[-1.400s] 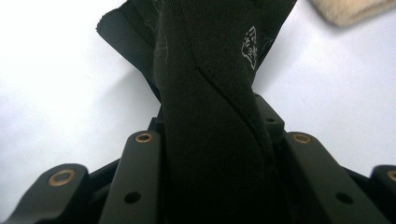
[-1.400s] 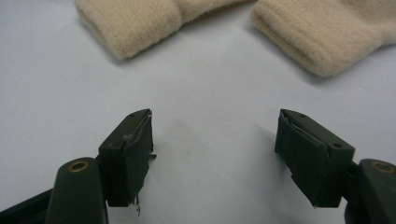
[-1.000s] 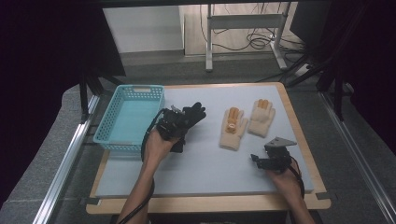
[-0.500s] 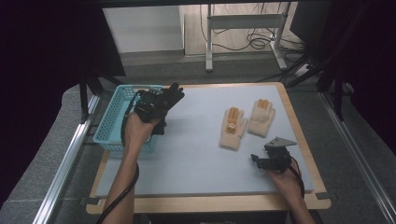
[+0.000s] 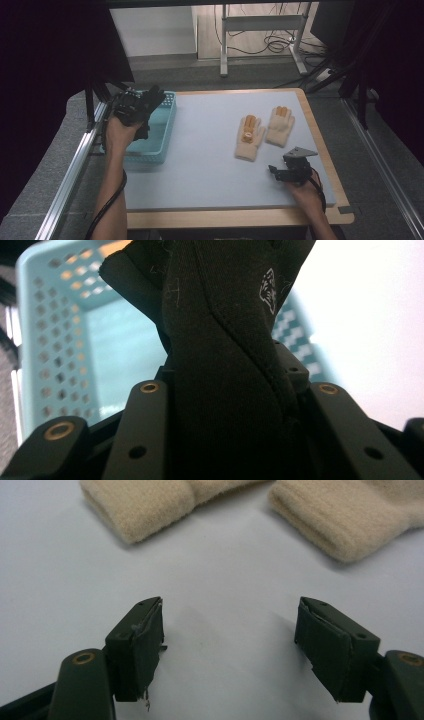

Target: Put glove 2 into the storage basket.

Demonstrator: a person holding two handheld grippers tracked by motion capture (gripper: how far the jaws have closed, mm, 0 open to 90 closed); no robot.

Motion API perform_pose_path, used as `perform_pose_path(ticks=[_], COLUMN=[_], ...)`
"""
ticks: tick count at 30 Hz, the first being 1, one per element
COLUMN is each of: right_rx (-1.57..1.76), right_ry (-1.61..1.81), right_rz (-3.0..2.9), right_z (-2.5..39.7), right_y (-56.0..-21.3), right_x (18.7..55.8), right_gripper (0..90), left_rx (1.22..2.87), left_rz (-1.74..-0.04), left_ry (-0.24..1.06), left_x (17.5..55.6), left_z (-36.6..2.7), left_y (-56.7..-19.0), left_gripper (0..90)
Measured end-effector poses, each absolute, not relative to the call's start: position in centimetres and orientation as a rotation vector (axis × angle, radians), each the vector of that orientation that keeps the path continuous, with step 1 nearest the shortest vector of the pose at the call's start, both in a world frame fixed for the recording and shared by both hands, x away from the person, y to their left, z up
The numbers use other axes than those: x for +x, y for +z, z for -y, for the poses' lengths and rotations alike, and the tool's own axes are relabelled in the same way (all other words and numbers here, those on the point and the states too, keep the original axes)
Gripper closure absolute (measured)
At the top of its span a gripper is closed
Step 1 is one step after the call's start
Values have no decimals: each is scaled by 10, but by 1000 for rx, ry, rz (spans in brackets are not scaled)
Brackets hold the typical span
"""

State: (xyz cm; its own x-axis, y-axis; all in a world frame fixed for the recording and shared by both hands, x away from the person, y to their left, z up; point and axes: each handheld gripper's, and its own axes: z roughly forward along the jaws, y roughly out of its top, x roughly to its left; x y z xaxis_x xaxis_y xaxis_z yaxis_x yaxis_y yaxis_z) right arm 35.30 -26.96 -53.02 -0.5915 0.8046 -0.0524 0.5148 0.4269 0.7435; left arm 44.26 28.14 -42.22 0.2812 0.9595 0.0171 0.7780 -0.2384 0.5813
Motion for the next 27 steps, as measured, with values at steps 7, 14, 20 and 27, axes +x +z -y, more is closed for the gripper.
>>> perform_pose_path(ticks=[7, 14, 20, 27], right_rx=[1123, 1123, 1122, 1123], right_ry=[983, 984, 985, 985], right_rz=[-2284, -2283, -2284, -2284], right_z=[270, 270, 270, 270], right_y=[-530, -530, -530, -530], right_x=[353, 353, 353, 353], right_gripper=[272, 272, 271, 271], left_rx=[2082, 2125, 2180, 2232], left_rz=[-1663, -1727, -1788, -1839], left_ry=[484, 420, 406, 396], left_x=[455, 473, 487, 492], left_z=[-311, -316, -319, -320], left_y=[-448, -474, -491, -503], left_gripper=[604, 585, 569, 422])
